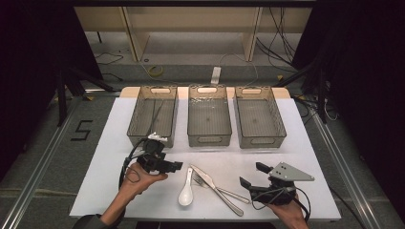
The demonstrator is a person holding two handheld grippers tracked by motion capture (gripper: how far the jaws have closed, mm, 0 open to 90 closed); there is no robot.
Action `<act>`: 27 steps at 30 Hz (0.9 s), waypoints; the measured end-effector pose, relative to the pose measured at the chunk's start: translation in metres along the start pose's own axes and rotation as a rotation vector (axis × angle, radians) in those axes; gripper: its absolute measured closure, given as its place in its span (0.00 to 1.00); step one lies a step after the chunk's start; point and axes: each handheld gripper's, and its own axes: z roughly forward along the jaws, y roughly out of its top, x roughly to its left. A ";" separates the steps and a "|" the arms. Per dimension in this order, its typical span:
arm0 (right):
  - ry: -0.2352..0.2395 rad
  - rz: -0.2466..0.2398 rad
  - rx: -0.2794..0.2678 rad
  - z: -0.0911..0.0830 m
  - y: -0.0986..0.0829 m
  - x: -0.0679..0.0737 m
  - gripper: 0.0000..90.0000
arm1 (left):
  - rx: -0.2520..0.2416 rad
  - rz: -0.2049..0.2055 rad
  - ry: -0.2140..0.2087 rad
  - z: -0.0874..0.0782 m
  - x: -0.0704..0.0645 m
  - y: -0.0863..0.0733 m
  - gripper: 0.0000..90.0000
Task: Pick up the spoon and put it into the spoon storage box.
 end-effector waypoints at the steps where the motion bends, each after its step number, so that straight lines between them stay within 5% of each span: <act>1: 0.000 -0.001 0.000 0.000 0.000 0.000 0.25 | 0.008 0.004 -0.001 0.001 -0.001 -0.001 0.22; 27: 0.001 -0.010 0.007 0.001 0.001 0.003 0.25 | 0.146 0.065 -0.018 0.031 -0.036 -0.016 0.24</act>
